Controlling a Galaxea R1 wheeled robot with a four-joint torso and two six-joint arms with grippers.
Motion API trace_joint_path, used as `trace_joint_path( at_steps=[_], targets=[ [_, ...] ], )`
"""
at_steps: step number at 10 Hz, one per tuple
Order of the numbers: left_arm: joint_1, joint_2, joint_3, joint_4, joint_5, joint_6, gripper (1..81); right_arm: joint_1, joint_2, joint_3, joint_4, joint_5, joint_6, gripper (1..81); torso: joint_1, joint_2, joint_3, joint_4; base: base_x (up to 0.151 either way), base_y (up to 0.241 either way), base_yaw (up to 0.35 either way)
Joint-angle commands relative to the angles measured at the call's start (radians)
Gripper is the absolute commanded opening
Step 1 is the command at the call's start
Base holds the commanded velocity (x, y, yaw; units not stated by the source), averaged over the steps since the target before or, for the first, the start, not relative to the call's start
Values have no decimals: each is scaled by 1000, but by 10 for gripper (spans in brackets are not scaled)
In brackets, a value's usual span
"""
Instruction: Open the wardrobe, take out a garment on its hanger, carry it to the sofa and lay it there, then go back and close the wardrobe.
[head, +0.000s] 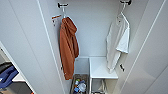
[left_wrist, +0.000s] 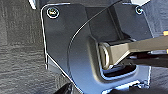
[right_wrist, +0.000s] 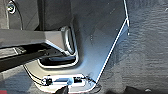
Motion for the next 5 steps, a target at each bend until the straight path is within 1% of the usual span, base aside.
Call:
trace_joint_path(
  at_steps=[1, 5],
  targets=[
    [-9, 51, -78, 16, 76, 4, 811, -24, 59, -51, -2, -33, -4, 811, 0, 0, 0, 0, 0, 0, 0],
    [-9, 58, -92, 16, 76, 4, 811, -18, 59, -51, -1, -33, -4, 811, 0, 0, 0, 0, 0, 0, 0]
  ],
)
